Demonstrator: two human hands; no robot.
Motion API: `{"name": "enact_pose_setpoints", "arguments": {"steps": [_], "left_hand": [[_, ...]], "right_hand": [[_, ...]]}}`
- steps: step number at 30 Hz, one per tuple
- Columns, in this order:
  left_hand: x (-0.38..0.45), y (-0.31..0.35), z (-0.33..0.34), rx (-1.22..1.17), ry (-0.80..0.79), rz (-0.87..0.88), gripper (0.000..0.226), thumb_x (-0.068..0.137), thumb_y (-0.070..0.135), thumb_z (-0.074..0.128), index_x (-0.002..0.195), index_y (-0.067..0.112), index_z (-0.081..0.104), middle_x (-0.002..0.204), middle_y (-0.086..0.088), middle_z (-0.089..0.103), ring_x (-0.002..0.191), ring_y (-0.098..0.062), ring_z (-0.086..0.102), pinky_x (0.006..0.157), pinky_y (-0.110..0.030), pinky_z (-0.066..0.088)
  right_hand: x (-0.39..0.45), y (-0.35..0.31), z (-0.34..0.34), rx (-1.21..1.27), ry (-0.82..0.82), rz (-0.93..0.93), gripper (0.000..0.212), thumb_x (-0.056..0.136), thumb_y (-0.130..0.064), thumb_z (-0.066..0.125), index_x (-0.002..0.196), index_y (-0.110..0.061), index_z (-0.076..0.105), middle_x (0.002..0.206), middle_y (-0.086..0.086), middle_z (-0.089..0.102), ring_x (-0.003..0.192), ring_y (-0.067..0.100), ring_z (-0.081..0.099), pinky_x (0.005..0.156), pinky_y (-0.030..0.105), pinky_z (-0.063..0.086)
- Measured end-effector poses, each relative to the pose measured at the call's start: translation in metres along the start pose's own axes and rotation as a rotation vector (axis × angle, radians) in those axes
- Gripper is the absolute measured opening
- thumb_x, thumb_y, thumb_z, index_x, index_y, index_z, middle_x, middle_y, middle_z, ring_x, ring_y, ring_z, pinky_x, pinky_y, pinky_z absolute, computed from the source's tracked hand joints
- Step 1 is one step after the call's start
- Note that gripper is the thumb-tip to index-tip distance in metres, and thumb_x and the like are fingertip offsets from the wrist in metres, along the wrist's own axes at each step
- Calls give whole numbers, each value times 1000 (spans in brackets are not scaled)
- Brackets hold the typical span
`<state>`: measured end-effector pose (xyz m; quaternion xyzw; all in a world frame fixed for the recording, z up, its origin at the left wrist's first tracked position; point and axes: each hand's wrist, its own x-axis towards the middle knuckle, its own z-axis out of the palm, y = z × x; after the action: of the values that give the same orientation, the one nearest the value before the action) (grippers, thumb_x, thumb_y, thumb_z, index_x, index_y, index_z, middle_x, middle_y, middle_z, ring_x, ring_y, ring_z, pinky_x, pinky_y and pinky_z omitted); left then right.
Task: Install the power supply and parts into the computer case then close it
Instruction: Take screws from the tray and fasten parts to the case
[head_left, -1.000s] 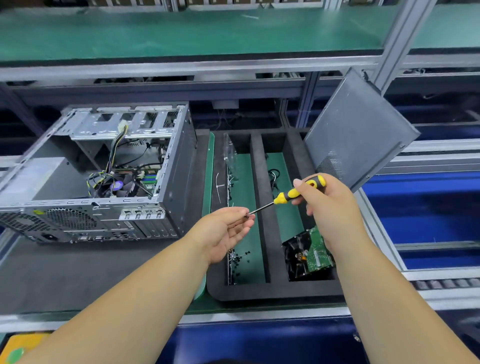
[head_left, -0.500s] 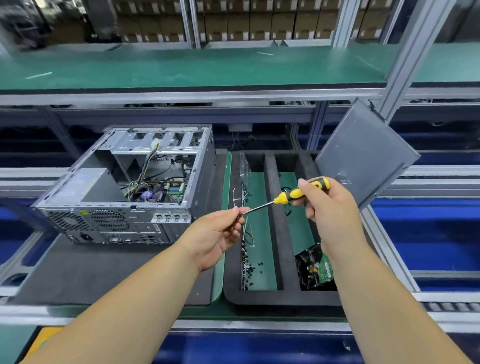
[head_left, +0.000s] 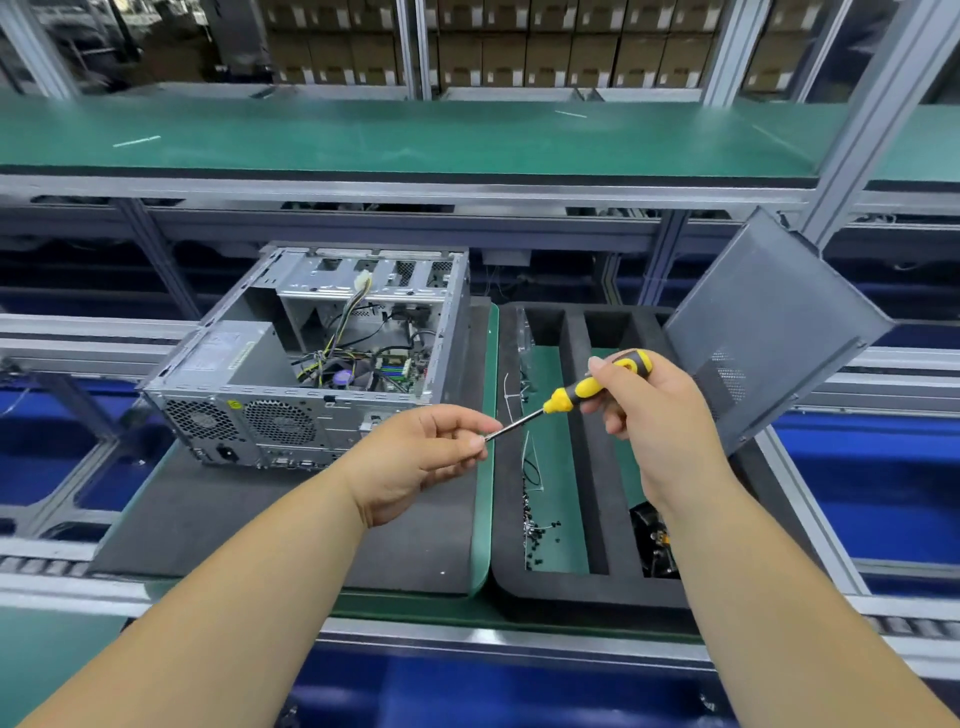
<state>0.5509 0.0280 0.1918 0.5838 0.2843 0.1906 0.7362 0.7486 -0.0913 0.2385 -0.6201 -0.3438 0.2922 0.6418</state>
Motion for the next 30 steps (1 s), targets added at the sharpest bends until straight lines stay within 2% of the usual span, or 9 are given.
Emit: {"name": "enact_pose_setpoints", "arguments": {"steps": [9, 15, 18, 19, 21, 23, 26, 28, 30], "left_hand": [[-32, 26, -82, 381, 146, 305, 26, 85, 7, 71, 98, 30, 73, 77, 9, 64, 75, -6, 58, 68, -14, 46], [-53, 44, -153, 227, 231, 379, 27, 92, 6, 63, 107, 27, 71, 86, 8, 62, 83, -6, 56, 76, -15, 45], [-60, 52, -186, 107, 201, 389, 36, 91, 13, 64, 125, 24, 59, 108, 5, 64, 101, -5, 59, 86, -16, 46], [-61, 53, -199, 135, 249, 379, 42, 89, 24, 67, 129, 30, 54, 118, 7, 62, 109, -4, 58, 89, -18, 45], [-61, 50, -233, 429, 549, 282, 53, 84, 48, 64, 134, 40, 46, 134, 10, 51, 124, -7, 46, 100, -27, 39], [-62, 44, -270, 841, 845, 38, 64, 87, 51, 57, 144, 28, 37, 143, -6, 42, 134, -24, 34, 108, -39, 30], [-65, 33, -302, 806, 827, -243, 66, 91, 54, 47, 143, 16, 36, 135, -12, 50, 113, -31, 47, 91, -41, 42], [-67, 25, -306, 795, 760, -204, 56, 92, 55, 44, 134, 19, 47, 119, -1, 59, 92, -21, 49, 69, -32, 39], [-69, 21, -304, 860, 798, -121, 47, 91, 53, 45, 125, 21, 52, 106, 4, 60, 86, -19, 48, 60, -30, 34]], "right_hand": [[-2, -8, 80, -68, -33, 68, 33, 81, -43, 70, 82, -11, 65, 73, 4, 72, 57, 9, 52, 59, 25, 42], [-4, -14, 153, 32, -178, 137, 23, 76, -34, 75, 83, -13, 66, 78, 11, 74, 55, 12, 55, 50, 21, 42], [-7, -9, 189, 113, -145, 190, 14, 86, -24, 72, 86, -12, 65, 81, 12, 74, 56, 12, 56, 49, 19, 42], [-7, -6, 199, 156, -120, 226, 12, 88, -22, 70, 88, -11, 66, 81, 11, 74, 55, 11, 56, 49, 19, 42], [-10, -1, 216, 252, -66, 322, 10, 89, -21, 67, 89, -11, 67, 79, 9, 74, 54, 10, 57, 49, 18, 43], [-14, 6, 228, 335, -27, 411, 9, 90, -20, 65, 86, -13, 69, 78, 7, 73, 54, 9, 58, 48, 17, 44], [-25, 18, 243, 374, -4, 491, 11, 92, -18, 63, 89, -11, 71, 80, 6, 73, 55, 10, 59, 48, 17, 45], [-34, 25, 251, 377, -7, 522, 11, 92, -16, 62, 94, -9, 71, 83, 7, 74, 57, 11, 60, 49, 18, 46], [-42, 29, 260, 376, -10, 533, 11, 92, -14, 62, 96, -8, 70, 84, 7, 74, 59, 11, 62, 51, 18, 48]]}}
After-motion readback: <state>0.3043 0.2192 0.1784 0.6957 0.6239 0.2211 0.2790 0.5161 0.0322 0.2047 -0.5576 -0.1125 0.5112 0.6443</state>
